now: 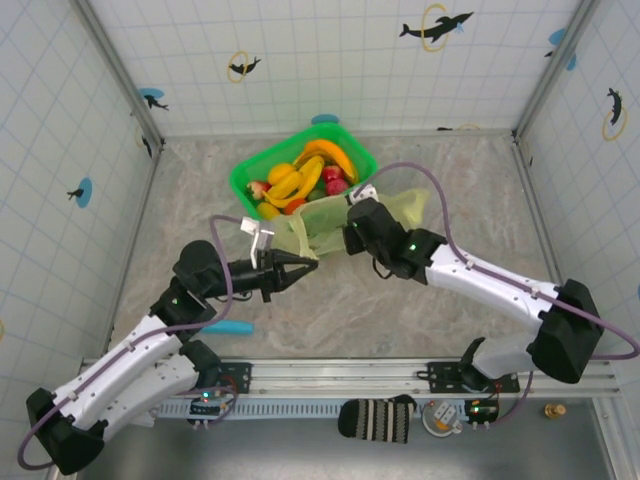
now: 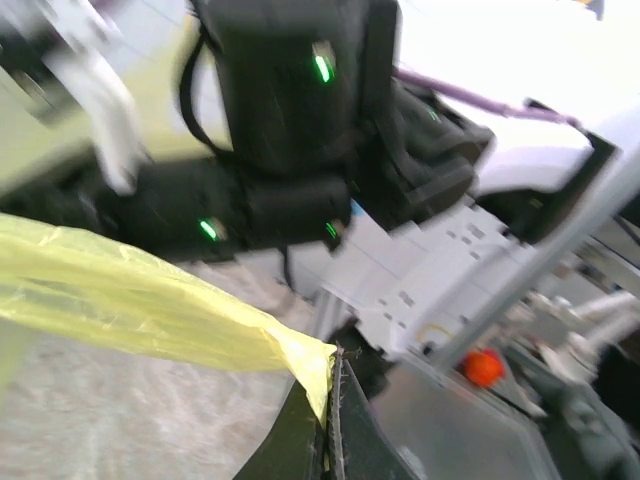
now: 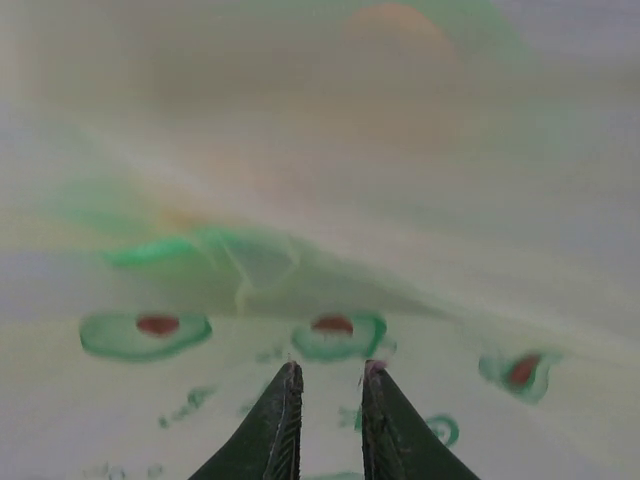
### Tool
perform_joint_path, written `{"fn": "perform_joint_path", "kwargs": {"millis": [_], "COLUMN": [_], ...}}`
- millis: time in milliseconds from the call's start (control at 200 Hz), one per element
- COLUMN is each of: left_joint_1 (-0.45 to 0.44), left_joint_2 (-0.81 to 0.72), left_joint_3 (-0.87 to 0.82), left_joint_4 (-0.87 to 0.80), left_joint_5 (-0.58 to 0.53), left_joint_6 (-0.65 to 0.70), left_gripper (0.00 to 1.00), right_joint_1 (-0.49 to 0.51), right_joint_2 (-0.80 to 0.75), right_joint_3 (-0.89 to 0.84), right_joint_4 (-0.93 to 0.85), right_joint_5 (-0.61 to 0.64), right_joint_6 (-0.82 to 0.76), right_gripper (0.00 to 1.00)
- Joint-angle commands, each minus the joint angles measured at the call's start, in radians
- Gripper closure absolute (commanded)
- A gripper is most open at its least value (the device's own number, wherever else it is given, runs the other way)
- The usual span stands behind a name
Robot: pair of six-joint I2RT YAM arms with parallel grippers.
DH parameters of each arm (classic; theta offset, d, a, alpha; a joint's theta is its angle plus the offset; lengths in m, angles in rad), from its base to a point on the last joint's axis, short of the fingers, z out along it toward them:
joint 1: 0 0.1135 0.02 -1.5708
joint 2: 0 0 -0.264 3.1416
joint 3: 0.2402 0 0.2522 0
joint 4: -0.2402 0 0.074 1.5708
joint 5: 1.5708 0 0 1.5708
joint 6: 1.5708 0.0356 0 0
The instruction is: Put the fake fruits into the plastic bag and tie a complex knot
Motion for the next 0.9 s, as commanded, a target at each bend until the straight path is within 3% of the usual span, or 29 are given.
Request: {"fn": "perform_joint_path", "kwargs": {"millis": [0, 150, 400, 505, 691, 896], "left_joint_1": [-0.003, -0.003, -0.003, -0.003, -0.003, -0.003], "left_joint_2": [0.022, 0.079, 0.148, 0.144, 0.102, 0.121], "left_joint_3": [0.081, 0.124, 0.121, 0.087, 0.057, 0.055], "left_joint_4": [-0.056, -0.029, -0.068, -0.106, -0.202, -0.246], "left_joint_5": [-0.201, -0.223, -0.22, -0.24, -0.298, -0.222], "left_joint_6": [0.042, 0.029, 0.033, 0.055, 0.095, 0.143], "left_gripper": [1.0, 1.0, 1.0, 1.0, 1.0, 1.0], "right_joint_1": [-0.005, -0.065, 0.013, 0.009, -0.09, -0.355], "right_joint_2": [-0.048, -0.044, -0.089, -0.132, -0.236, -0.23], "right_joint_3": [-0.113, -0.172, 0.055, 0.158, 0.165, 0.09], "right_joint_4": [-0.097, -0.112, -0.177, -0.196, -0.05, 0.311], "right_joint_5": [-0.064, -0.147, -0.256, -0.43, -0.882, -1.039], "right_joint_6": [0.045, 0.057, -0.072, -0.105, -0.05, 0.201], "right_gripper": [0.74, 0.63, 0.35, 0.34, 0.36, 0.38]}}
